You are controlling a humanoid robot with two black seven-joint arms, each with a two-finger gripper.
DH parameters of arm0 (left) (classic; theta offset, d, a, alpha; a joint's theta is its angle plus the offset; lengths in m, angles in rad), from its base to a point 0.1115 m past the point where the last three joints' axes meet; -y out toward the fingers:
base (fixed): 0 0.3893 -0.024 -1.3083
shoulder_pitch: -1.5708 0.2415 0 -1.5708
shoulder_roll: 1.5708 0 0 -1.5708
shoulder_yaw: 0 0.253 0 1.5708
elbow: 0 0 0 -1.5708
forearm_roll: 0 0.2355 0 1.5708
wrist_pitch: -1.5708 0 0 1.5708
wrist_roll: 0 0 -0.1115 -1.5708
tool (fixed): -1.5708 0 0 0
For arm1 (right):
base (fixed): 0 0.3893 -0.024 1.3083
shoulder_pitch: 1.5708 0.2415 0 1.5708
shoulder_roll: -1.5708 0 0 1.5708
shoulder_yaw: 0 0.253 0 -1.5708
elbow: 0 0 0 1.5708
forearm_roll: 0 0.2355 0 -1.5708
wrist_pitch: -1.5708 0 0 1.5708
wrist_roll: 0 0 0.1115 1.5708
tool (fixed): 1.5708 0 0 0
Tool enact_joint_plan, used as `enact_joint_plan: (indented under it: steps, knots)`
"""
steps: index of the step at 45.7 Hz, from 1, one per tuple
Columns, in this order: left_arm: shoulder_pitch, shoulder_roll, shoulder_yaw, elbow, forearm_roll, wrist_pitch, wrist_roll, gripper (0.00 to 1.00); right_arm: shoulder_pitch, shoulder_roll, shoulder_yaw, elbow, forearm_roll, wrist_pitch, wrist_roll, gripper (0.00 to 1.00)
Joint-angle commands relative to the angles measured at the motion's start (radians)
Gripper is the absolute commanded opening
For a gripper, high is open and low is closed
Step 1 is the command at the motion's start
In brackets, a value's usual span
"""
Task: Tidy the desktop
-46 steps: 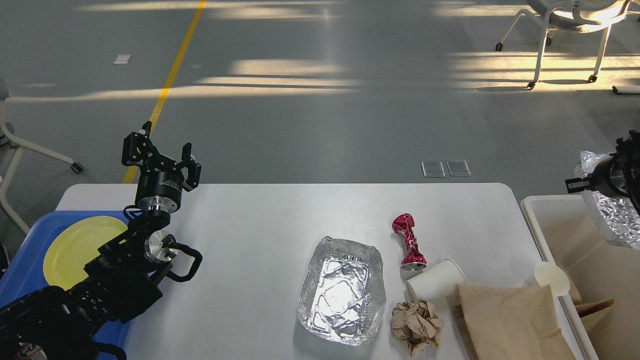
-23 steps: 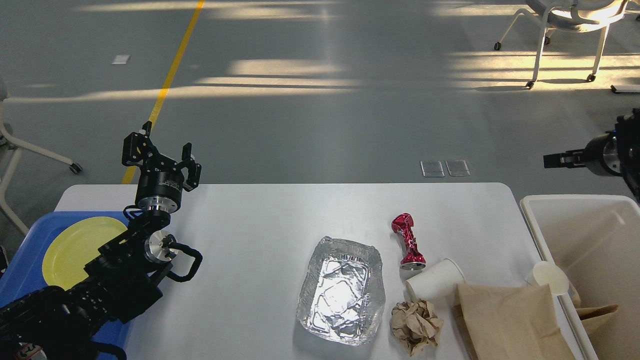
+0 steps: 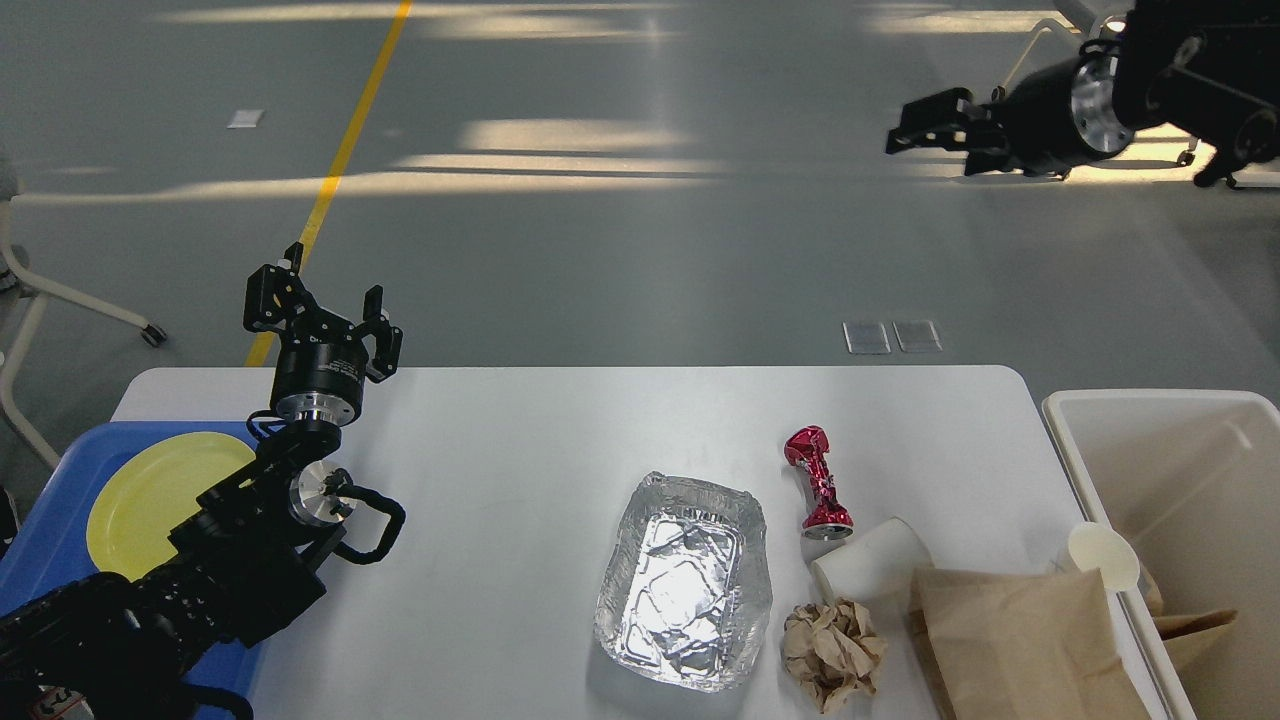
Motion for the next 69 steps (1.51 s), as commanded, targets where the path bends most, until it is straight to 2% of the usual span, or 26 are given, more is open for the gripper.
enact_joint_plan:
  steps: [1,13,27,40,55,59,60,63,69]
  knots:
    - [0.000,0.000,0.000,0.000,0.000,0.000,0.000,0.97,0.143,0.020,0.008,0.053,0.043,0.118,-0.001,0.94]
    - [0.000,0.000,0.000,0.000,0.000,0.000,0.000,0.97,0.471,0.009,0.020,0.185,0.051,0.287,0.002,0.94]
    - [0.000,0.000,0.000,0.000,0.000,0.000,0.000,0.97,0.634,-0.032,0.063,0.246,0.061,0.287,0.002,0.94]
    - [0.000,0.000,0.000,0.000,0.000,0.000,0.000,0.97,0.599,-0.043,0.049,0.286,0.055,0.287,0.001,0.94]
    - [0.000,0.000,0.000,0.000,0.000,0.000,0.000,0.97,0.275,-0.043,-0.021,0.274,-0.060,0.287,-0.013,0.94]
    - [0.000,0.000,0.000,0.000,0.000,0.000,0.000,0.97,0.180,-0.043,-0.046,0.274,-0.095,0.222,-0.018,0.94]
    - [0.000,0.000,0.000,0.000,0.000,0.000,0.000,0.97,0.125,-0.038,-0.057,0.274,-0.098,0.173,-0.030,0.94]
    - [0.000,0.000,0.000,0.000,0.001,0.000,0.000,0.97,0.066,-0.035,-0.064,0.274,-0.098,0.122,-0.073,0.93]
    - [0.000,0.000,0.000,0.000,0.000,0.000,0.000,0.97,-0.056,-0.037,-0.067,0.272,-0.097,0.002,-0.234,0.93]
